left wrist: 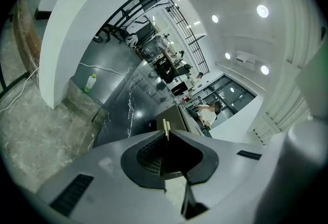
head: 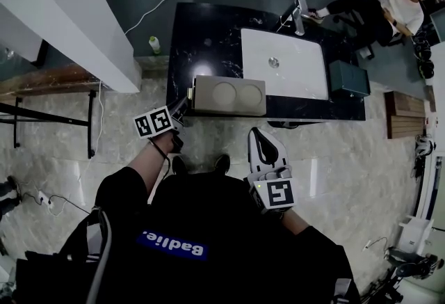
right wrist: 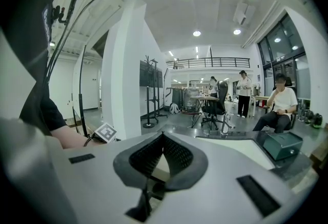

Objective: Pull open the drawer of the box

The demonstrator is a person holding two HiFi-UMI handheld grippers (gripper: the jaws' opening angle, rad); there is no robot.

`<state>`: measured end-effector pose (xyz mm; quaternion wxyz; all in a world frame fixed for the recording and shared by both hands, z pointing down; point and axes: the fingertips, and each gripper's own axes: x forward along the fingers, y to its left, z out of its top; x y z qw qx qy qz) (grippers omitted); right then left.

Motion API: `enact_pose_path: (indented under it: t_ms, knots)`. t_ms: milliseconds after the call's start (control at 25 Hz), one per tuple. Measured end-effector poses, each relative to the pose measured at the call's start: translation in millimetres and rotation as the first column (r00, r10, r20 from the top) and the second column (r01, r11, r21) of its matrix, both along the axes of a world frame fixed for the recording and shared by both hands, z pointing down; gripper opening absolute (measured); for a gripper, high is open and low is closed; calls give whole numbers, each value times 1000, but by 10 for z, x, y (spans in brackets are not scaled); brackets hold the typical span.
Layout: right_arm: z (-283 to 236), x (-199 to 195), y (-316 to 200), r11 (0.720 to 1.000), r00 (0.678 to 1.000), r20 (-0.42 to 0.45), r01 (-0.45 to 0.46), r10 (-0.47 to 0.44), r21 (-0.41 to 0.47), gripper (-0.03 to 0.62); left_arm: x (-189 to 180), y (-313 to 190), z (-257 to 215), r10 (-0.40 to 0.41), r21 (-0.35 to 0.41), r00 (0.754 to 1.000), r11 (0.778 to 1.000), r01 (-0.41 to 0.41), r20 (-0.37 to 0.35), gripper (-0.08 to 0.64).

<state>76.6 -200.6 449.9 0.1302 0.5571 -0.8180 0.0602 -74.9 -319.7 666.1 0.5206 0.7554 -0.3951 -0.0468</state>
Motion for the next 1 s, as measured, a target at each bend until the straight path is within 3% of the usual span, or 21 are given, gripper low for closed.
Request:
enact_pose_path:
  t_ms: [1000]
  knots:
    - [36,-253,-34,999,999,15,40,-40,14,0,-489,-12,27,-63,1,997,998,63,32,20]
